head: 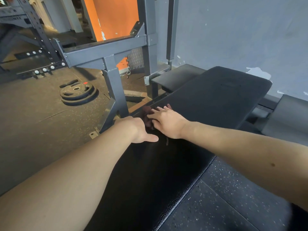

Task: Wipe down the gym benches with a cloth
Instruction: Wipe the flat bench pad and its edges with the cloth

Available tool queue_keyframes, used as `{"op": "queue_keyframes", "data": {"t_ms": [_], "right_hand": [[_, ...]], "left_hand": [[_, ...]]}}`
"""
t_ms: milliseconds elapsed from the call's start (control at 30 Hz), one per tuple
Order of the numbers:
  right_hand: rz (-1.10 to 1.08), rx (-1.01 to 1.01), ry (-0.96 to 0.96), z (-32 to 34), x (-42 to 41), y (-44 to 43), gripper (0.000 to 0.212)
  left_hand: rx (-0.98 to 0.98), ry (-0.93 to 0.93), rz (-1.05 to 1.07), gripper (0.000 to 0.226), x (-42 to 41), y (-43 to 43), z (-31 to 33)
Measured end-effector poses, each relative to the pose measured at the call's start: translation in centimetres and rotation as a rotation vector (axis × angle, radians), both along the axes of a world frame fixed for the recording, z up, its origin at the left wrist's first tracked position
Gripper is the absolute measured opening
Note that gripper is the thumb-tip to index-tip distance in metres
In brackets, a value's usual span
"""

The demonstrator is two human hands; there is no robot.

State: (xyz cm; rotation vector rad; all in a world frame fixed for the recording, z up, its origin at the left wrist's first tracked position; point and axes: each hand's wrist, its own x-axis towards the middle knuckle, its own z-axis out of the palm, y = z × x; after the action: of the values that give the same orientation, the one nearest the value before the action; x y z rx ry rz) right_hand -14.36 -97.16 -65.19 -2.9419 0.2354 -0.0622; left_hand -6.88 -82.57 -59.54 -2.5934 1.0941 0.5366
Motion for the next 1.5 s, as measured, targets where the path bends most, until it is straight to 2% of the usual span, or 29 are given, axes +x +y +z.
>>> {"op": "queue_keyframes", "data": {"t_ms": [67, 200, 300, 400, 533, 600, 700, 800, 867, 967, 1133, 1200, 1267, 1400, 1500], "right_hand": [[-0.008, 0.008, 0.041, 0.4, -0.1, -1.7, 0.041], [-0.332, 0.064, 0.088, 2.1, 1.6, -5.4, 0.041], [-0.447, 0.095, 0.095, 2.5, 3.2, -4.5, 0.045], [-0.384, 0.085, 0.017, 2.3, 3.5, -1.4, 0.041], [-0.088, 0.068, -0.024, 1.4, 2.1, 1.0, 0.032], [-0.006, 0.118, -0.010, 1.2, 1.3, 0.1, 0.032], [-0.137, 0.169, 0.035, 1.7, 1.5, -4.3, 0.037], [-0.353, 0.083, 0.140, 2.1, 2.5, -8.5, 0.050], [-0.419, 0.056, 0.161, 1.8, 3.2, -9.2, 0.060], [-0.342, 0.082, 0.104, 1.4, 3.2, -7.9, 0.064], [-0.029, 0.156, 0.031, 0.8, 1.4, -3.6, 0.055], [0.000, 0.197, 0.033, 0.9, 1.0, -4.0, 0.053], [-0.108, 0.212, 0.048, 1.4, 1.1, -6.4, 0.051], [-0.443, 0.109, 0.096, 2.5, 1.9, -11.2, 0.056], [-0.467, 0.108, 0.123, 2.5, 2.7, -9.7, 0.050]], "left_hand": [[0.002, -0.006, 0.010, 0.095, 0.0, 0.1, 0.1], [-0.010, 0.019, 0.031, 0.094, -0.1, 0.1, 0.3], [0.005, 0.054, 0.048, 0.089, 0.0, -0.2, 0.3], [0.016, 0.073, 0.056, 0.091, 0.1, -0.5, 0.6], [0.041, 0.049, 0.022, 0.089, -0.2, -0.7, 0.8], [0.036, 0.055, 0.028, 0.088, -0.3, -0.6, 0.9], [0.014, 0.088, 0.050, 0.084, -0.3, -0.5, 1.2], [0.009, 0.113, 0.057, 0.082, -0.2, -0.7, 1.0], [0.002, 0.112, 0.059, 0.081, -0.1, -0.8, 0.8], [0.007, 0.123, 0.061, 0.080, 0.2, -1.1, 0.9], [0.065, 0.103, 0.044, 0.090, 0.6, -2.8, 1.6], [0.094, 0.084, 0.036, 0.092, 0.6, -3.4, 1.8], [0.106, 0.089, 0.032, 0.091, 0.7, -3.7, 1.9], [0.109, 0.092, 0.034, 0.092, 1.2, -3.8, 1.3], [0.109, 0.093, 0.041, 0.093, 1.5, -4.0, 1.0]]}}
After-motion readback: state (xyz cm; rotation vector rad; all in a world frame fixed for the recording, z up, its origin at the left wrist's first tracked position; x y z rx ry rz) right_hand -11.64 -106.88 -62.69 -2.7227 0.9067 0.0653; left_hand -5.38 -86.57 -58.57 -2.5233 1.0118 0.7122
